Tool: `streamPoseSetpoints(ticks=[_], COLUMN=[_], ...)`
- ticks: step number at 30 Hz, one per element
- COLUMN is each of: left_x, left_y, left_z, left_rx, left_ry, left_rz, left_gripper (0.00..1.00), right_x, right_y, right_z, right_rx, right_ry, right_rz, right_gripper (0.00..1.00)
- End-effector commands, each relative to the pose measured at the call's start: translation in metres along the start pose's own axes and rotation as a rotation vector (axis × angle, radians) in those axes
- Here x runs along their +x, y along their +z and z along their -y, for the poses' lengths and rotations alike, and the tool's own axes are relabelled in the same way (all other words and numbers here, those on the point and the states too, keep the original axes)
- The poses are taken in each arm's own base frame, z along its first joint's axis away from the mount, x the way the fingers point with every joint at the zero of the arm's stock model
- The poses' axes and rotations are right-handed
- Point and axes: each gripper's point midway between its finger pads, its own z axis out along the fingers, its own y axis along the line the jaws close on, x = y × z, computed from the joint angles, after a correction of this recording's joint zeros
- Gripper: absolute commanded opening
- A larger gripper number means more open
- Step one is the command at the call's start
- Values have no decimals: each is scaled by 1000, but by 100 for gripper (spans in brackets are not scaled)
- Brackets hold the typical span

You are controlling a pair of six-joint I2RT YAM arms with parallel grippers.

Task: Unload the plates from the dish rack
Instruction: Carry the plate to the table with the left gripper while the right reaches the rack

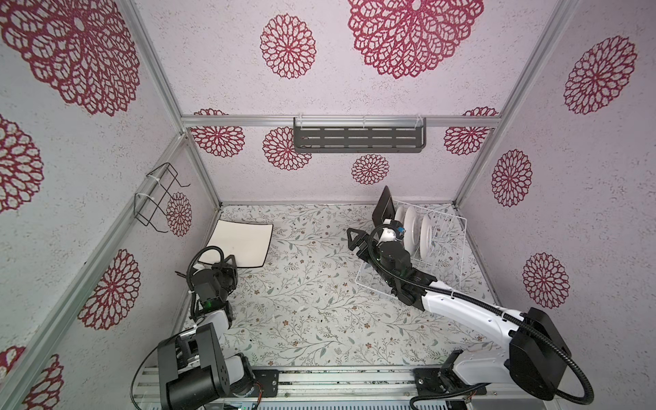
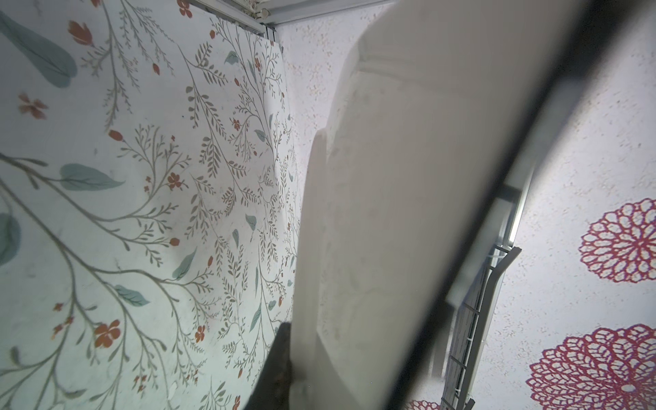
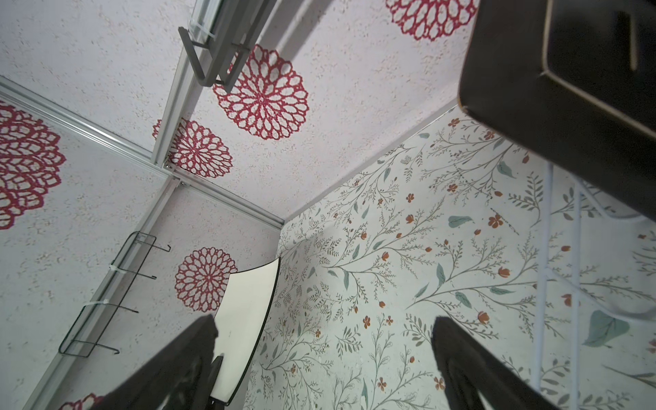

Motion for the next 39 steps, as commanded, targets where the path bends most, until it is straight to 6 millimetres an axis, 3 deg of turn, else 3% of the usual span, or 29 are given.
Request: streamPoseSetpoints(ticks=[1,9,15,39], left_x=[-15,-24,-25,-27], left_y=[-2,1,11,40], left_z=[74,53,49,11], left_rx=[244,193,194,112], left_ry=[84,86,78,29], left_rz=[22,43,33,-4], left_gripper=[0,0,0,0], right_x=[5,17,20,40], right_y=[-6,-6,-5,15], right_z=[-10,3,9,5], right_rx=[-38,-16,-7,-13], right_ry=[5,16,23,1], right_rz=[-40,-62,-59,-142], right_gripper=[97,97,97,97])
